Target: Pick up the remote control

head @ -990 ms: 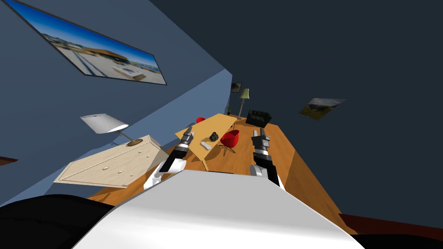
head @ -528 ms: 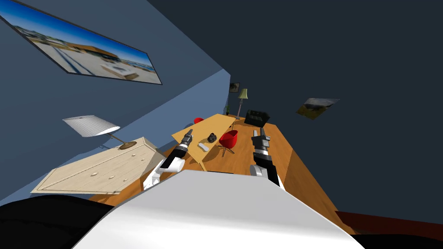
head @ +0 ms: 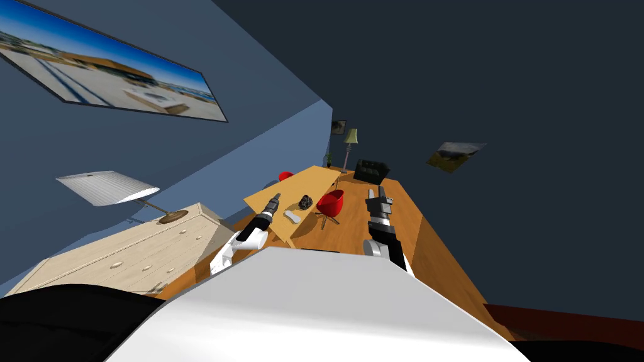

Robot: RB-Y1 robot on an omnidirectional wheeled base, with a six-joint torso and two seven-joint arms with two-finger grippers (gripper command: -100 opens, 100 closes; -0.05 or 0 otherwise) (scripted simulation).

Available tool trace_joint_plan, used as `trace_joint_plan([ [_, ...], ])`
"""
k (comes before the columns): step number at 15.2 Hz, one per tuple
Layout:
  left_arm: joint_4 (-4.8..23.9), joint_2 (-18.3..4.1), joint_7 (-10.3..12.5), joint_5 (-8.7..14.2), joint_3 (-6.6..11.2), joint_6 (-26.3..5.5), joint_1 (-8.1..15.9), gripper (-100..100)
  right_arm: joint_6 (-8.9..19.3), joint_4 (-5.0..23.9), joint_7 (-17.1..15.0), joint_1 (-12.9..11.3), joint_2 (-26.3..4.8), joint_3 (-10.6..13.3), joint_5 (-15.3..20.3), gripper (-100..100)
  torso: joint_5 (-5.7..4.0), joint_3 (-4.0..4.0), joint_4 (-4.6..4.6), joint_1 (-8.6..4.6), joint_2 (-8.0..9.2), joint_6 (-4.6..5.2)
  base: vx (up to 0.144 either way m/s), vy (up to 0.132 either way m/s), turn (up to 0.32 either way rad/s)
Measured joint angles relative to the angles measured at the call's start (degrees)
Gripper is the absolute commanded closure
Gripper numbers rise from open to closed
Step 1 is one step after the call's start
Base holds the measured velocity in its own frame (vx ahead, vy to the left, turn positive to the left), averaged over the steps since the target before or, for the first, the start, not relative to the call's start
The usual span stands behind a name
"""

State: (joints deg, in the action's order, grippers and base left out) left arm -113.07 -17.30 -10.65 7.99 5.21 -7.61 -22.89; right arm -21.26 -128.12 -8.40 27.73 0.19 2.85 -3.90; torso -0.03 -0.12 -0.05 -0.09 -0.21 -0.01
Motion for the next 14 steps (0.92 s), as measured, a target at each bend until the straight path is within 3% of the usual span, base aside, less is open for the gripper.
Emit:
trace_joint_plan([
  [14,8.16,-1.17,-7.71,2.30,2.91,-15.37,2.59,-100,0.00,0.00,0.00,0.00,0.00,0.00,0.00,0,0.00,-0.03,-0.01,0.00,-0.06,0.01,0.056,-0.020,-0.049],
])
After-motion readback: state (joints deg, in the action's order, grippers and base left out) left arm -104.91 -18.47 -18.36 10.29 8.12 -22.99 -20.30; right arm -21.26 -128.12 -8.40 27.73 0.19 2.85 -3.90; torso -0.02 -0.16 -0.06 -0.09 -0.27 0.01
